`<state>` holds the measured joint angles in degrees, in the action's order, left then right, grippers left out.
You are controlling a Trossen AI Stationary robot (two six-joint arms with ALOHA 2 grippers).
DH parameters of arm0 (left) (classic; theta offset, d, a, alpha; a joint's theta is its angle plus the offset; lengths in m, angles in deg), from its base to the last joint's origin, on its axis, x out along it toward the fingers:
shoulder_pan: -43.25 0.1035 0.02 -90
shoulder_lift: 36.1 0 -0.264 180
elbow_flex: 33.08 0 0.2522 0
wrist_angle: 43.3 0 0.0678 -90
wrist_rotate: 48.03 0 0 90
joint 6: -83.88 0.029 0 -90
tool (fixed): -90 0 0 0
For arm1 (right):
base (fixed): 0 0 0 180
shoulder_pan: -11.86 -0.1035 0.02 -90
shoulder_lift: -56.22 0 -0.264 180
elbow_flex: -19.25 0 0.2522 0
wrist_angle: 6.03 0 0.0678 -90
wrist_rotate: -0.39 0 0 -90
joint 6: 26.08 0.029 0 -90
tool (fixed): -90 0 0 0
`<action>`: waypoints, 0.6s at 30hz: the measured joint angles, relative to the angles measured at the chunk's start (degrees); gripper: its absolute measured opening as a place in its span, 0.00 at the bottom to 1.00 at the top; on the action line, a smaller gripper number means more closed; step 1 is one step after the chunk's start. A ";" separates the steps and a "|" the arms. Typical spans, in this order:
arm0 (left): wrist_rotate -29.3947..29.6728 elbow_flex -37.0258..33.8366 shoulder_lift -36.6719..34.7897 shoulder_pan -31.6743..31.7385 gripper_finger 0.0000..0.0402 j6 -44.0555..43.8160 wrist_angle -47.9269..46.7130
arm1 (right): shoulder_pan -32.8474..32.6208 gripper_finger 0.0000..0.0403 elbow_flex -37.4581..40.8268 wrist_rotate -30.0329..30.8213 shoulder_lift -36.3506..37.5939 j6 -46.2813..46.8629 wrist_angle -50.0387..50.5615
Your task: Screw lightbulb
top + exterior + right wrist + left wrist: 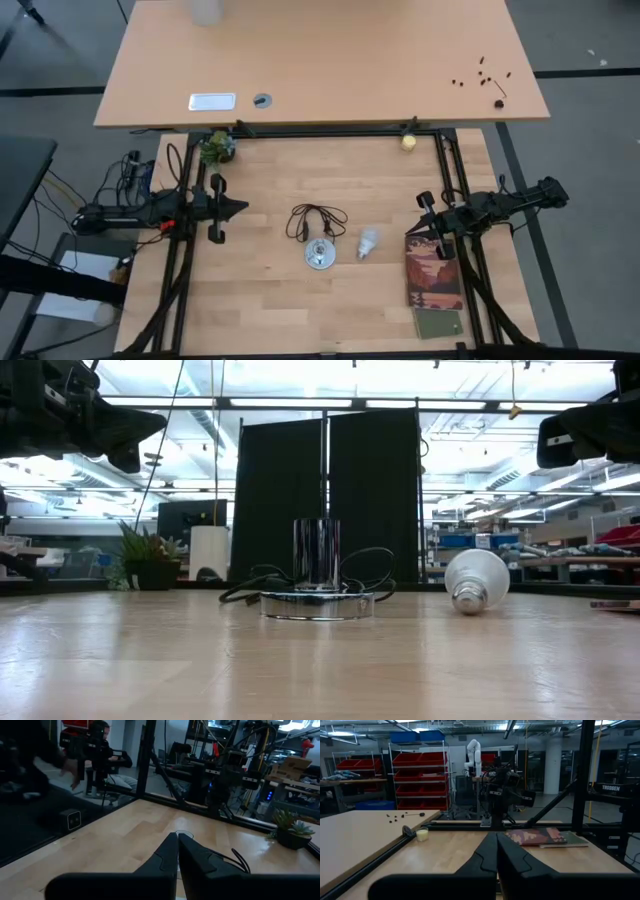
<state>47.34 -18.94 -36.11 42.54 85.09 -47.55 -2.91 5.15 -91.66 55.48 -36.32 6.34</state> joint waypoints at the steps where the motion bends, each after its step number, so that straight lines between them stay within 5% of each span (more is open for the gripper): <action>1: -0.02 -0.01 0.00 0.00 0.01 0.00 -0.01 | -0.01 0.06 0.00 0.00 -0.01 0.02 -0.02; 14: -0.02 -0.01 0.00 0.00 0.01 0.00 0.14 | -0.01 0.06 -0.01 0.00 0.00 0.09 -0.31; 18: -0.02 0.00 0.00 0.00 0.01 -1.27 0.32 | -0.12 0.06 0.00 -0.56 -0.01 6.76 -1.24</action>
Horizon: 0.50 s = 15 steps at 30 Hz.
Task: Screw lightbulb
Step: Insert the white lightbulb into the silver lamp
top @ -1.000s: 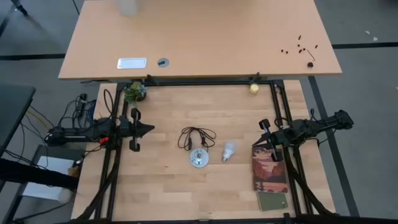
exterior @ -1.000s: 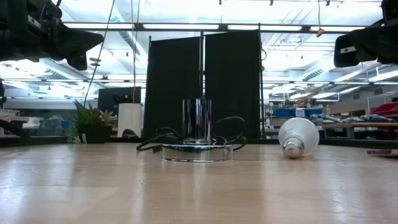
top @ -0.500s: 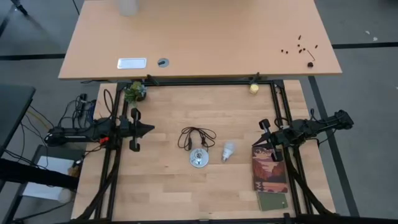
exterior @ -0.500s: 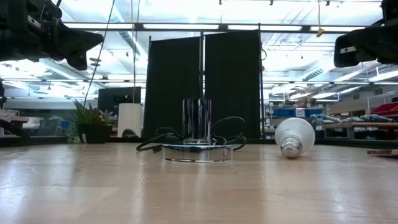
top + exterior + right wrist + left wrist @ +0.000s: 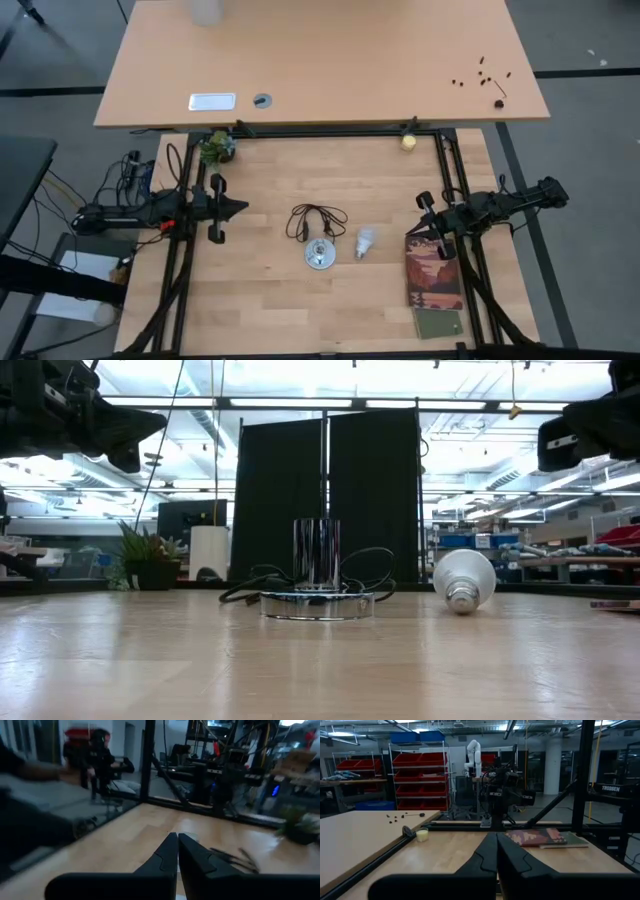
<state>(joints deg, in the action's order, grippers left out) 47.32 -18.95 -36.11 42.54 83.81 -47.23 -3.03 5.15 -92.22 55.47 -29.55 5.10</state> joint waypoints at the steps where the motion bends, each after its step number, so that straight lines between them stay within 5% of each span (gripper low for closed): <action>1: -0.03 -0.01 0.00 -0.09 0.01 -2.85 0.47 | 0.00 0.06 0.00 0.62 0.00 1.31 -0.87; 5: 0.02 -0.01 0.02 -0.11 0.01 -16.03 3.35 | 0.04 0.06 0.00 4.43 0.00 5.64 -5.51; 15: 0.11 0.01 0.00 -0.13 0.01 -17.11 7.71 | 0.13 0.06 0.00 17.58 -0.37 -0.99 -17.65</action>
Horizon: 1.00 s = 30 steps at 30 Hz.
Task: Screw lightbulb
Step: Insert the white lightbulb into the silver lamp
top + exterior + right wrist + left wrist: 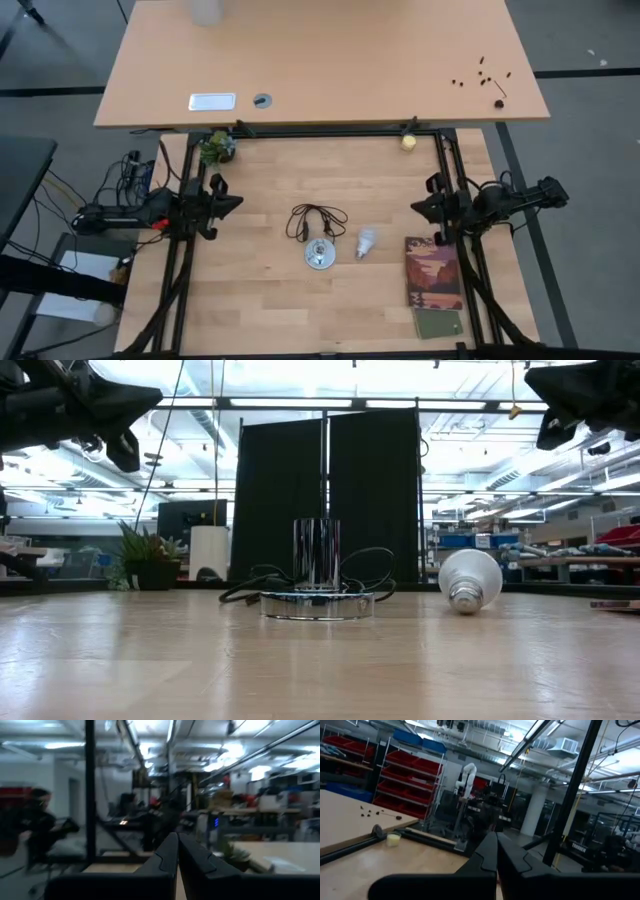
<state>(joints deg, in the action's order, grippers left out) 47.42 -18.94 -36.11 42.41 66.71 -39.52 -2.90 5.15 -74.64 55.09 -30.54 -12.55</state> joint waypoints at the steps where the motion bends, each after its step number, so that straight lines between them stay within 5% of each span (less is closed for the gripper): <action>1: 0.00 -0.02 0.00 0.00 0.01 0.00 0.01 | 0.00 0.06 0.00 0.10 -0.15 0.20 -0.19; 7: 1.86 -0.02 0.00 -0.02 0.01 3.16 2.01 | 0.00 0.06 -1.35 0.21 -3.16 1.30 0.57; 17: 9.97 2.32 9.58 -0.07 0.03 8.51 5.69 | 1.91 0.06 -19.20 0.92 -20.28 -0.17 20.74; 24: 10.43 8.78 28.97 -0.08 0.13 21.83 14.42 | 8.15 0.12 -24.94 -12.16 -32.22 -1.70 27.70; 30: 10.13 16.52 45.42 -2.24 0.25 22.60 14.13 | 15.12 0.37 -24.94 -24.51 -39.37 -4.20 28.10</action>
<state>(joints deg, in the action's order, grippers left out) 57.55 -2.42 9.30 40.16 89.30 -25.39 12.22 -19.79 -99.15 15.73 -34.75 15.55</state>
